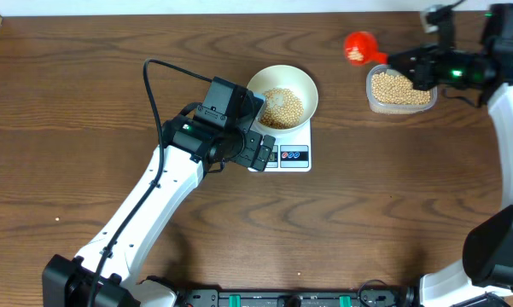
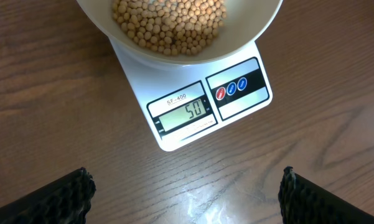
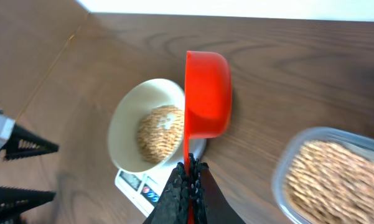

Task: Scoop item into bowl and weigh 50g on scale
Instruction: 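Lift the scoop out of the bowl and move it to the tub, then lower the red scoop into the soybean tub with the right gripper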

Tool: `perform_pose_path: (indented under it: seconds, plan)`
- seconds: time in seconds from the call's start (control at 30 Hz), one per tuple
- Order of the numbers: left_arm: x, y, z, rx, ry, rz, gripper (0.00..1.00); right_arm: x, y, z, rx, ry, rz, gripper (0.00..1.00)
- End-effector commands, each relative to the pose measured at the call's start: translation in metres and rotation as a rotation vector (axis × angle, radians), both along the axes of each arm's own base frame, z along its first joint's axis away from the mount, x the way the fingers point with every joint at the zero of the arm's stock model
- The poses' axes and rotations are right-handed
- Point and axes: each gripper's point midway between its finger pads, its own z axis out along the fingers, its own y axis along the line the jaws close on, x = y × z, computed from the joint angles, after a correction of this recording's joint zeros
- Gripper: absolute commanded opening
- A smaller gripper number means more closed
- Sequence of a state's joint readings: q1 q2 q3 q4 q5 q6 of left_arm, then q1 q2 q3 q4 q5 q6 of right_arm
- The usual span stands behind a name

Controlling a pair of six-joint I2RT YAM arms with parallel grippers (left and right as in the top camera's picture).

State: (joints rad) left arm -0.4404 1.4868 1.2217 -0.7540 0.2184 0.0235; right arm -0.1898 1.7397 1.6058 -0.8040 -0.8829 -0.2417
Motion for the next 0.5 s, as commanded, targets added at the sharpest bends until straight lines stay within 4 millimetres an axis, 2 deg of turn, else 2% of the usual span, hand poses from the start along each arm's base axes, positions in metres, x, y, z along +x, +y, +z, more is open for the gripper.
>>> perform_pose_path:
  seconds: [0.0, 0.17, 0.27, 0.47]
  plan:
    - [-0.001, 0.003, -0.007, 0.017, 0.014, 0.004, 0.96, -0.005, -0.022, 0.012, 0.026, -0.009, -0.050, 0.01]
    - [-0.001, 0.003, -0.007, 0.017, 0.014, 0.004, 0.96, -0.006, -0.056, 0.006, 0.006, 0.015, -0.137, 0.01]
    - [-0.001, 0.003, -0.007, 0.017, 0.014, 0.004, 0.97, -0.006, -0.077, -0.008, -0.081, 0.055, -0.214, 0.01]
    - [-0.001, 0.003, -0.007, 0.017, 0.014, 0.004, 0.96, -0.009, -0.104, -0.029, -0.230, 0.129, -0.324, 0.01]
